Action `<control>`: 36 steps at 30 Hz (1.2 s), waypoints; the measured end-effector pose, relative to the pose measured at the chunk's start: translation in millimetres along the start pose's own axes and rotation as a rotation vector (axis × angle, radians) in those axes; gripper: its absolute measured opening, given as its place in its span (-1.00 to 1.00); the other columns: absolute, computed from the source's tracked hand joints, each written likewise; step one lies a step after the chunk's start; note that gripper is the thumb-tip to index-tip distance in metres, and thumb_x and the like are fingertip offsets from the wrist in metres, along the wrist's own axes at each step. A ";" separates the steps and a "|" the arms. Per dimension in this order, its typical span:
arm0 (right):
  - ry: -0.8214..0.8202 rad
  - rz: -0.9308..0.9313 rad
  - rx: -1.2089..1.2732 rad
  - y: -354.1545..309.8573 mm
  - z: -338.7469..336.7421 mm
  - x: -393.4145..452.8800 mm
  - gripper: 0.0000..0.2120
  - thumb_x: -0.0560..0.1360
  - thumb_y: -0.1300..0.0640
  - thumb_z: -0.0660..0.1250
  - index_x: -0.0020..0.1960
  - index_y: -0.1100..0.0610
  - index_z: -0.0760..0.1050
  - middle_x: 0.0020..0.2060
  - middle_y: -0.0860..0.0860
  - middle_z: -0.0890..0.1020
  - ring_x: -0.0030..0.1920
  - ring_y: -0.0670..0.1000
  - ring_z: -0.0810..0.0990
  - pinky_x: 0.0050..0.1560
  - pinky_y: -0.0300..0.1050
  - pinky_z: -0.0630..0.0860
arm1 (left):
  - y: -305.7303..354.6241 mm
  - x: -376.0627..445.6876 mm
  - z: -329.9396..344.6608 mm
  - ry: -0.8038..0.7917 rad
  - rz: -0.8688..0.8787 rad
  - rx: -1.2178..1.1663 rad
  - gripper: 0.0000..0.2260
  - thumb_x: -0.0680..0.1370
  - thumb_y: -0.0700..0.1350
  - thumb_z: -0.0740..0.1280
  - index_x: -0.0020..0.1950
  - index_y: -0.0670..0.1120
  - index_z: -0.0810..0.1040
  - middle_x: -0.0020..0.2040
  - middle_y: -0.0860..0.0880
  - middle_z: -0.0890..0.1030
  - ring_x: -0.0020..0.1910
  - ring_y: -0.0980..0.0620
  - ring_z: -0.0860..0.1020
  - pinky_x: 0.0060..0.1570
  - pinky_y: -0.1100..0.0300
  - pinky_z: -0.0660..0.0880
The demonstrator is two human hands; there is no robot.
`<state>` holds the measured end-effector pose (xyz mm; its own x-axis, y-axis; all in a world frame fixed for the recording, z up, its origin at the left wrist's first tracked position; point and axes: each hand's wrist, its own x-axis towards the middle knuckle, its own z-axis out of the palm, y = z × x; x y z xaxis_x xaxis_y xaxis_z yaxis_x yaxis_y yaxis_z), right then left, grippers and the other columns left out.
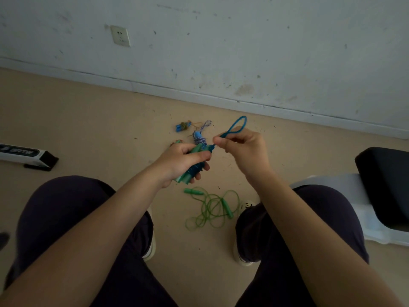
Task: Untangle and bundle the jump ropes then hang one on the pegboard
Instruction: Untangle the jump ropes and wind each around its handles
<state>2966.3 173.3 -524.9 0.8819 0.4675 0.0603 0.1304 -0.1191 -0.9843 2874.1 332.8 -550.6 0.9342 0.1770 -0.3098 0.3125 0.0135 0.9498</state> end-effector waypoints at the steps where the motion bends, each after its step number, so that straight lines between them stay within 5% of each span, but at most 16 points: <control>1: 0.045 0.016 0.015 -0.1 -1.7 1.8 -0.90 0.40 0.19 0.54 -0.25 0.17 0.65 -0.34 -0.03 0.63 -0.32 -0.13 0.55 -0.25 -0.27 0.50 | 1.4 0.2 0.7 -0.025 0.004 -0.001 -0.84 0.59 -0.03 0.40 0.00 -0.13 0.64 -0.19 -0.10 0.71 -0.37 -0.02 0.61 -0.44 0.15 0.52; 6: 0.025 0.147 0.081 0.6 -5.7 5.2 -0.81 0.47 0.15 0.48 -0.31 0.09 0.62 -0.37 -0.04 0.64 -0.26 -0.05 0.60 -0.22 -0.14 0.51 | 6.5 -0.3 -0.9 -0.166 0.028 -0.004 -0.84 0.59 -0.05 0.39 0.04 -0.14 0.61 -0.21 -0.12 0.69 -0.37 0.00 0.61 -0.43 0.16 0.52; 12: 0.062 0.038 0.050 -1.2 -3.5 3.4 -0.84 0.45 0.16 0.50 -0.30 0.12 0.62 -0.41 -0.01 0.65 -0.35 -0.09 0.60 -0.33 -0.27 0.50 | 7.8 1.2 -6.1 -0.070 0.024 0.031 -0.82 0.58 -0.05 0.41 0.10 -0.13 0.61 -0.20 -0.09 0.70 -0.32 -0.03 0.60 -0.38 0.12 0.54; 18: 0.024 0.076 0.194 0.2 -8.2 20.4 -0.83 0.47 0.17 0.48 -0.29 0.13 0.60 -0.39 0.02 0.63 -0.30 0.01 0.63 -0.31 -0.18 0.52 | 13.3 8.4 -14.3 -0.092 0.097 0.018 -0.60 0.45 0.11 0.47 0.19 -0.08 0.60 -0.14 -0.07 0.71 -0.28 -0.02 0.64 -0.35 0.14 0.56; 22: 0.088 0.189 0.297 17.8 -1.6 51.3 -0.84 0.52 0.14 0.43 -0.19 0.19 0.55 -0.36 0.02 0.66 -0.32 -0.01 0.66 -0.29 -0.16 0.57 | 20.0 49.1 -27.0 0.142 0.049 -0.030 -0.66 0.45 0.04 0.55 0.11 -0.08 0.58 -0.22 -0.03 0.73 -0.34 0.00 0.67 -0.39 0.18 0.58; 25: 0.126 0.280 0.279 52.3 5.9 72.1 -0.84 0.53 0.14 0.42 -0.14 0.23 0.56 -0.32 0.05 0.67 -0.30 0.03 0.67 -0.26 -0.12 0.58 | -1.6 87.7 -25.7 0.311 -0.014 -0.118 -0.65 0.40 -0.01 0.59 0.07 -0.08 0.57 -0.11 -0.11 0.71 -0.33 0.03 0.67 -0.30 0.18 0.59; 31: 0.096 0.446 0.171 146.6 9.3 118.7 -0.84 0.57 0.15 0.37 -0.05 0.26 0.56 -0.28 0.09 0.65 -0.37 0.01 0.66 -0.32 -0.14 0.57 | -100.4 164.6 -8.0 0.374 -0.242 -0.256 -0.57 0.42 0.01 0.58 0.19 -0.15 0.59 -0.01 -0.15 0.70 -0.32 0.04 0.69 -0.33 0.21 0.59; 34: 0.010 0.441 0.231 180.5 11.6 158.6 -0.85 0.57 0.11 0.37 0.10 0.14 0.54 -0.13 0.03 0.71 -0.18 0.04 0.71 -0.13 -0.06 0.64 | -129.6 206.8 -17.1 0.417 -0.140 -0.383 -0.46 0.39 -0.05 0.61 0.30 -0.10 0.52 0.28 -0.13 0.58 -0.03 0.01 0.70 -0.14 0.15 0.64; 36: -0.030 0.470 0.291 207.1 10.5 179.4 -0.61 0.54 0.04 0.41 0.30 0.06 0.39 0.05 0.05 0.69 -0.01 0.05 0.71 0.02 -0.02 0.65 | -147.9 229.1 -29.8 0.396 -0.102 -0.360 -0.20 0.32 0.04 0.62 0.48 0.06 0.35 0.42 0.00 0.42 0.24 0.02 0.57 0.09 0.05 0.62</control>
<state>3146.8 241.7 -719.7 0.8011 0.4480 -0.3969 -0.4081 -0.0762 -0.9097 3036.7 400.6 -760.8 0.7441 0.5131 -0.4278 0.2547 0.3741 0.8917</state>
